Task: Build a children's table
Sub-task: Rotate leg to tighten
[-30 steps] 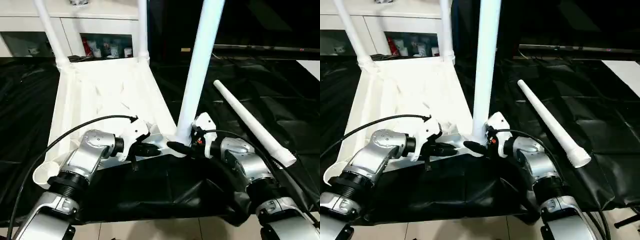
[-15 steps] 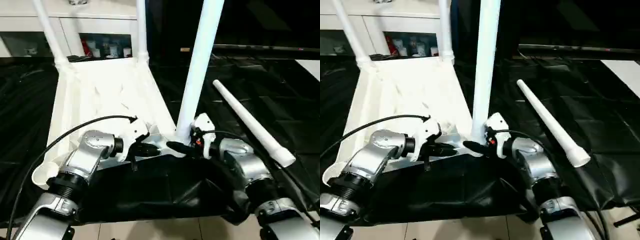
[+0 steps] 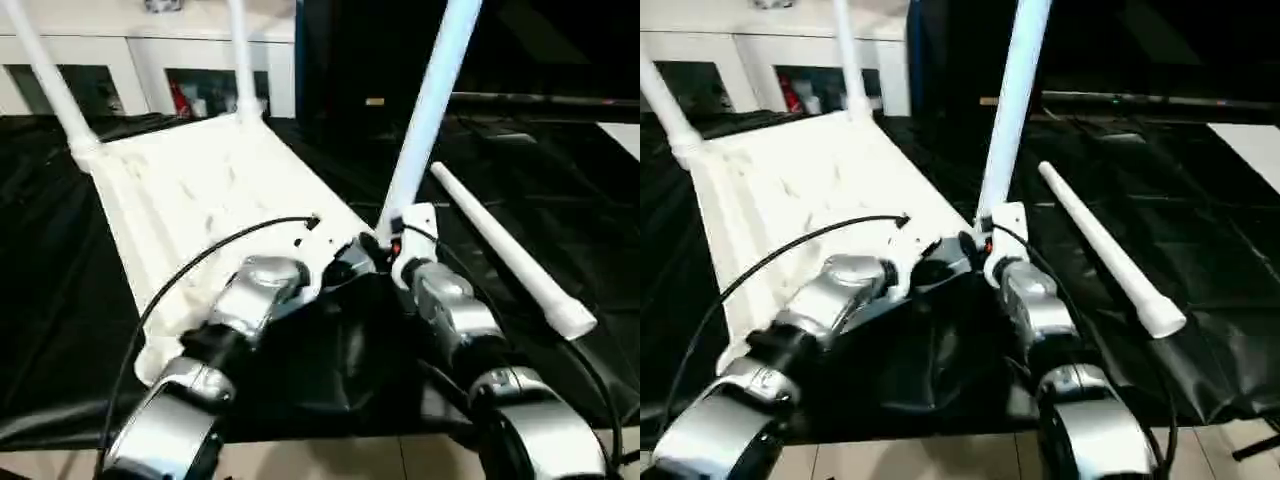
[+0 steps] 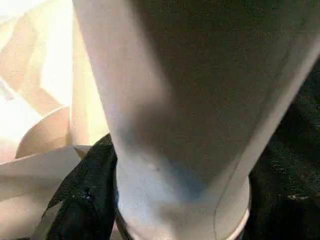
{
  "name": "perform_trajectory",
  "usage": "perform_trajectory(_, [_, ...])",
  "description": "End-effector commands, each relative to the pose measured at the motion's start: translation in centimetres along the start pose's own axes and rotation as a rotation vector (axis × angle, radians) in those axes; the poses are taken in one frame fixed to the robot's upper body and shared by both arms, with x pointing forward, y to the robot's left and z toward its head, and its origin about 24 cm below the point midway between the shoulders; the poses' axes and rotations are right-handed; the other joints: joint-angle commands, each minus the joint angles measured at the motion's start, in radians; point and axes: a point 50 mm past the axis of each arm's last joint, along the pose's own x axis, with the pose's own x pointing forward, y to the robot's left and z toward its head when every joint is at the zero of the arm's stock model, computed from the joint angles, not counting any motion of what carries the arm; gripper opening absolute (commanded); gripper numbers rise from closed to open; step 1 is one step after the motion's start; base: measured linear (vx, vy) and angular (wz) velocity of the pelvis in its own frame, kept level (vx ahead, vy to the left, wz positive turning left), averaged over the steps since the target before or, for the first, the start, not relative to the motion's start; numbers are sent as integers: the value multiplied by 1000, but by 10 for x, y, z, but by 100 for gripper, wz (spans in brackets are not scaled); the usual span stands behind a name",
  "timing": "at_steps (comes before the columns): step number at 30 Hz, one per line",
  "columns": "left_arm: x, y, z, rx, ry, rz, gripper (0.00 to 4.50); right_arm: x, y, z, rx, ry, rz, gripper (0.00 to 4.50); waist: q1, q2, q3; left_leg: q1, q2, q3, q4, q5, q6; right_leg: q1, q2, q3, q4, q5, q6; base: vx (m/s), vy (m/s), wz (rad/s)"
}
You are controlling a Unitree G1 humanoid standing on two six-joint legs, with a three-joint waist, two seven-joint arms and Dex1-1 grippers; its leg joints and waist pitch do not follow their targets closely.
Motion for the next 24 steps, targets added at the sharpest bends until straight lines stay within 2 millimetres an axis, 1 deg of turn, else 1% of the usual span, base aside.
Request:
perform_trajectory(1, [8,-9,0,-46,-47,-8,0,2,21,-12,47,40,84,308,-1,-14,-57,-8,0,10,-63,-211,51,52,-36,33,-85,-298,-160,0,0,0])
perform_trajectory(2, [8,-9,0,-43,-48,-7,0,2,20,-11,54,28,89,308,-1,-16,-57,-8,1,10,-63,-214,55,52,-35,32,-84,-304,-156,0,0,0])
perform_trajectory(4, [7,-8,-1,-42,-49,-7,0,2,20,-10,58,21,91,308,-1,-16,-57,-10,1,10,-63,-208,58,53,-35,33,-83,-295,-157,0,0,0])
perform_trajectory(5, [7,-7,-1,-40,-49,-2,0,1,18,-10,39,23,91,347,0,-12,-56,-9,1,9,-63,-205,58,52,-35,33,-83,-290,-159,0,0,0])
perform_trajectory(6, [6,-6,-2,-41,-49,-3,0,0,13,-8,0,15,81,349,0,-13,-56,-10,1,9,-64,-206,58,52,-34,32,-84,-290,-160,0,0,0])
perform_trajectory(7, [5,-4,-3,-31,-58,-3,0,-2,2,-2,-38,-17,61,349,0,-14,-56,-9,1,10,-64,-208,58,52,-34,32,-84,-291,-161,0,0,0])
perform_trajectory(9, [4,-4,-3,-26,-64,-4,0,-4,-2,0,-37,-31,56,356,0,-16,-55,-11,0,9,-64,-216,60,54,-35,32,-87,-307,-153,0,0,0])
perform_trajectory(10, [4,-4,-2,-25,-68,-4,0,-5,-4,3,-30,-46,58,356,0,-14,-55,-10,0,9,-64,-217,60,53,-35,32,-87,-314,-151,0,0,0])
perform_trajectory(11, [4,-3,-1,-22,-77,0,0,-10,-12,8,-16,-82,69,356,0,-14,-55,-10,0,9,-64,-220,63,52,-35,33,-89,-320,-149,0,0,0])
perform_trajectory(12, [4,-2,0,-19,-87,4,0,-15,-17,12,-15,-112,81,356,6,-10,-54,-7,1,10,-64,-219,68,53,-33,34,-90,-306,-142,0,0,0])
perform_trajectory(13, [3,-2,0,-17,-92,5,0,-19,-21,14,-19,-127,89,356,6,-14,-55,-8,0,10,-63,-211,75,55,-30,35,-90,-286,-137,0,0,0])
perform_trajectory(14, [3,0,4,4,-116,13,0,-30,-26,16,-52,-155,109,356,12,-16,-58,-11,1,9,-62,-185,83,59,-31,35,-85,-243,-140,0,0,0])
perform_trajectory(15, [3,0,4,4,-116,13,0,-30,-26,16,-52,-155,109,356,11,-18,-59,-13,1,8,-61,-168,89,60,-31,35,-80,-218,-146,0,0,0])
perform_trajectory(16, [4,1,8,-6,-140,27,28,-37,-28,15,-79,-158,128,360,12,-12,-59,-12,0,9,-61,-167,90,59,-31,34,-81,-219,-151,0,0,0])
perform_trajectory(17, [4,2,11,-18,-152,30,46,-41,-29,14,-96,-159,140,363,11,-17,-57,-14,-2,11,-60,-169,92,60,-30,34,-86,-228,-145,0,0,0])
perform_trajectory(18, [4,3,14,-21,-173,38,57,-47,-30,12,-110,-159,154,363,11,-17,-54,-13,-2,10,-62,-184,89,59,-30,33,-90,-270,-135,0,0,0])
perform_trajectory(19, [4,4,16,-21,-183,42,57,-50,-30,12,-116,-159,161,363,15,-16,-59,-12,-1,8,-61,-186,85,59,-33,34,-91,-289,-130,0,0,0])
perform_trajectory(20, [4,5,17,-30,-190,45,57,-52,-30,11,-115,-157,164,363,11,-16,-59,-17,1,6,-62,-180,80,59,-32,33,-87,-268,-142,0,0,0])
perform_trajectory(21, [3,6,19,-42,-199,50,80,-55,-31,11,-110,-158,159,363,11,-16,-59,-17,1,6,-62,-180,80,59,-32,33,-87,-268,-142,0,0,0])
perform_trajectory(22, [2,9,21,-40,-207,66,80,-56,-32,11,-108,-155,147,363,10,-14,-59,-13,2,7,-61,-180,77,56,-29,33,-87,-239,-151,0,0,0])
perform_trajectory(23, [1,12,22,-34,-213,79,98,-59,-33,11,-109,-148,138,363,7,-17,-59,-15,1,7,-61,-171,80,58,-28,32,-84,-210,-161,0,0,0])
perform_trajectory(24, [-1,15,23,-26,-223,102,97,-60,-34,11,-110,-148,130,363,7,-16,-60,-15,2,5,-60,-164,81,60,-29,32,-80,-195,-164,0,0,0])
